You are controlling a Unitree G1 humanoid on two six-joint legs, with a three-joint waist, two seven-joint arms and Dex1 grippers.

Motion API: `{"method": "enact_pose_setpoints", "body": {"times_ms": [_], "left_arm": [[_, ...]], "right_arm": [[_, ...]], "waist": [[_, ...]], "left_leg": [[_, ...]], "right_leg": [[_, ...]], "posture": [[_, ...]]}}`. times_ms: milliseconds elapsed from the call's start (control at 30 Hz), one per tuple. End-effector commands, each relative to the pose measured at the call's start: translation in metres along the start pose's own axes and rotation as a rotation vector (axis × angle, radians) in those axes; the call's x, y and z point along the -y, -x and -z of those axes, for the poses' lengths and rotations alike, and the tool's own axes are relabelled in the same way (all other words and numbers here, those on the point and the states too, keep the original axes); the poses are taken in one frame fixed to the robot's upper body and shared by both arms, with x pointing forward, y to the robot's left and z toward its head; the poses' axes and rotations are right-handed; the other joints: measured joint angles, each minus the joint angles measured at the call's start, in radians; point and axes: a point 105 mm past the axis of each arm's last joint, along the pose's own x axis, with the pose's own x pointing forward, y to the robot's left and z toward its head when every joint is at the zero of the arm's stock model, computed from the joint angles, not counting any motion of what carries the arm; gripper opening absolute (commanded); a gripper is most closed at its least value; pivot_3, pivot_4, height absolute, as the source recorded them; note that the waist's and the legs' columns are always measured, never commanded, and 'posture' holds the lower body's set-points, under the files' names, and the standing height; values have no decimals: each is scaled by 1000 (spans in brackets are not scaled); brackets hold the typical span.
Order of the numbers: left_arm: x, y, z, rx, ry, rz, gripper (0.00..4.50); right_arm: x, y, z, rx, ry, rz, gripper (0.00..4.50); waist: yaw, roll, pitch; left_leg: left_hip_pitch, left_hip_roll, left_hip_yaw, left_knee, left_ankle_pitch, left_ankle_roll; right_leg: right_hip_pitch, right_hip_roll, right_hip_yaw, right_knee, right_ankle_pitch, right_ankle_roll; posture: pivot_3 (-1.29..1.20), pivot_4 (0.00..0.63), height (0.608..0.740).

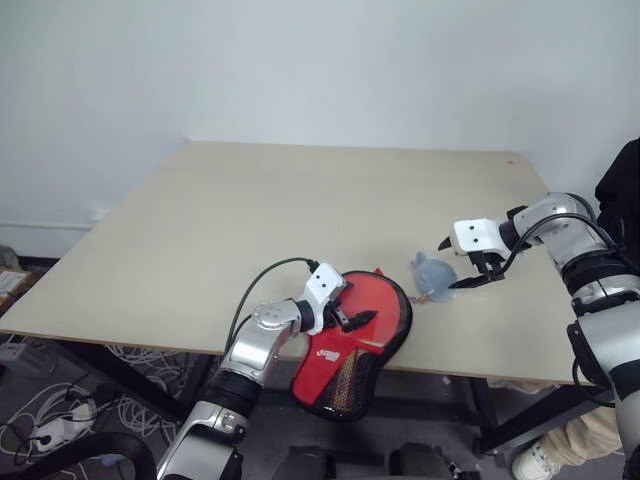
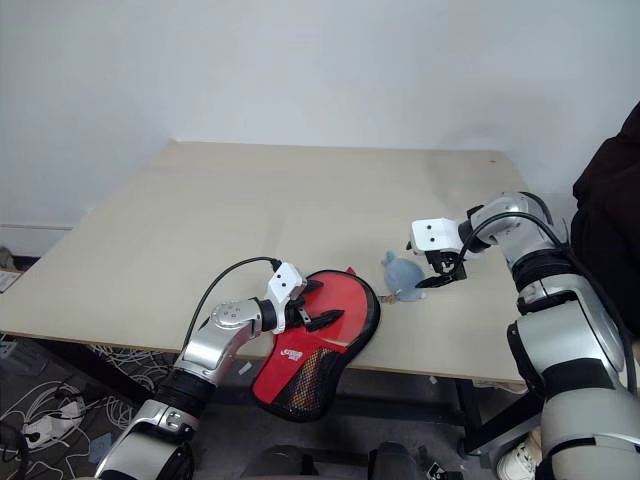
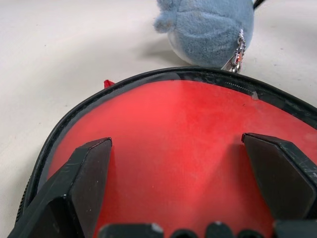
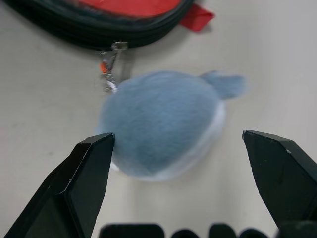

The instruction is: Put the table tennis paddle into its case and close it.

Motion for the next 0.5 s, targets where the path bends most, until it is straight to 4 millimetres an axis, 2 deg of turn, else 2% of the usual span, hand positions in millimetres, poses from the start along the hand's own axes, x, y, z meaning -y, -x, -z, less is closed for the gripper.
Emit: {"method": "enact_pose_setpoints", "body": {"times_ms": [33,500], "left_arm": [[1,9,52,-169,107,-34,4500],[2,10,53,-170,113,-40,4500]], "right_arm": [[6,3,-7,-20,76,-10,4488],[3,-24,-19,14,116,-27,4488]], "waist": [[0,0,0],[-7,5,-3]], "left_leg": [[0,0,0,0,0,0],[-1,0,-1,-2,0,-2]], "right_leg": [[0,0,0,0,0,0],[-3,-2,1,0,1,-2]], "posture": [[0,0,740],[0,0,740]]}}
